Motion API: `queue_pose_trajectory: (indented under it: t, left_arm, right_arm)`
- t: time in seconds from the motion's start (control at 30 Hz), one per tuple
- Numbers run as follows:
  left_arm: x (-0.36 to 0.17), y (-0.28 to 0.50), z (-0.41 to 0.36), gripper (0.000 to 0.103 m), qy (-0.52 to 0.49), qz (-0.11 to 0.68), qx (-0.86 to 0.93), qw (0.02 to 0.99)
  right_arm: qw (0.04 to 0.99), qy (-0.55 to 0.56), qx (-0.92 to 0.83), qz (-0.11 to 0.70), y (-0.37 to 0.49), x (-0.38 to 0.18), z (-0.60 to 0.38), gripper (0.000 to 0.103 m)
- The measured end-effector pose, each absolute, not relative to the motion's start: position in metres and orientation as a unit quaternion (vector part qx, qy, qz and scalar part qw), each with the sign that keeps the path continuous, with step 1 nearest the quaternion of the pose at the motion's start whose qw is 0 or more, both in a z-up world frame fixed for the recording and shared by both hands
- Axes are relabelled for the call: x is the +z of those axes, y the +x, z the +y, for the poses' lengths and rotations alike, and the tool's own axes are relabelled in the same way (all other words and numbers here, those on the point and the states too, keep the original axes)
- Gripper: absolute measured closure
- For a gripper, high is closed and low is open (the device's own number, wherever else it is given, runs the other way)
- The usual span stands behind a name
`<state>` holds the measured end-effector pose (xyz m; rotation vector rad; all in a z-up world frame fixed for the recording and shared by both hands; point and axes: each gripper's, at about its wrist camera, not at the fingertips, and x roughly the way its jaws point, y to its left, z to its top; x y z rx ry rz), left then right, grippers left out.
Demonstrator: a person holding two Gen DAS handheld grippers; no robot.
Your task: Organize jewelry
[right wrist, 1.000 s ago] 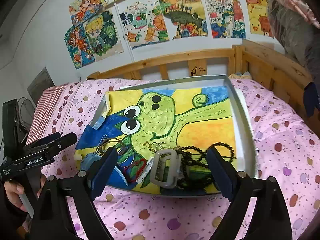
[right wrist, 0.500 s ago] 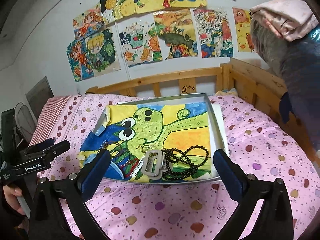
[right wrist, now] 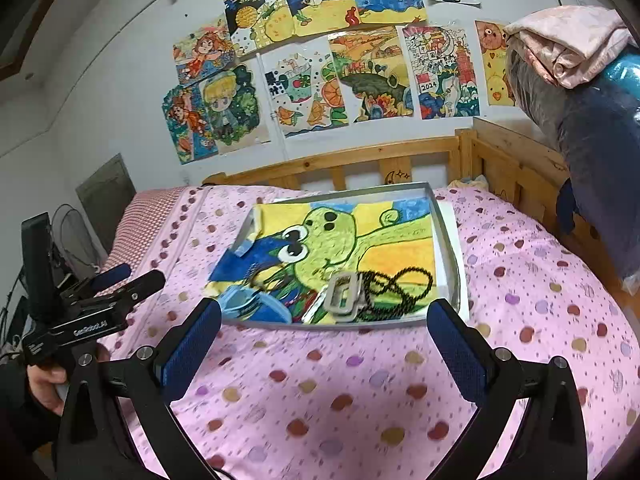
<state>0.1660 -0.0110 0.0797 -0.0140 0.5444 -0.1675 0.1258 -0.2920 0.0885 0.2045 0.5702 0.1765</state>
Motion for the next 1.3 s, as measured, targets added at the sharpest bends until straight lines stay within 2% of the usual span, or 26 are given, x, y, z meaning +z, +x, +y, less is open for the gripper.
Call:
queue_pose_trajectory:
  t: [0.67, 0.97, 1.13, 1.3]
  left_arm:
    - [0.074, 0.061, 0.000, 0.000, 0.016, 0.281, -0.089, 0.956]
    - [0.053, 0.030, 0.007, 0.000, 0.025, 0.317, -0.076, 0.945]
    - [0.038, 0.029, 0.007, 0.000, 0.028, 0.330, -0.076, 0.940]
    - [0.031, 0.033, 0.007, 0.000, 0.024, 0.321, -0.069, 0.944]
  right_arm:
    - [0.886, 0.132, 0.191, 0.401, 0.018, 0.090, -0.299, 0.002]
    - [0.867, 0.121, 0.173, 0.452, 0.007, 0.061, -0.303, 0.002]
    - [0.869, 0.112, 0.160, 0.455, 0.018, 0.043, -0.295, 0.002]
    - [0.904, 0.096, 0.118, 0.400, 0.027, 0.039, -0.283, 0.002]
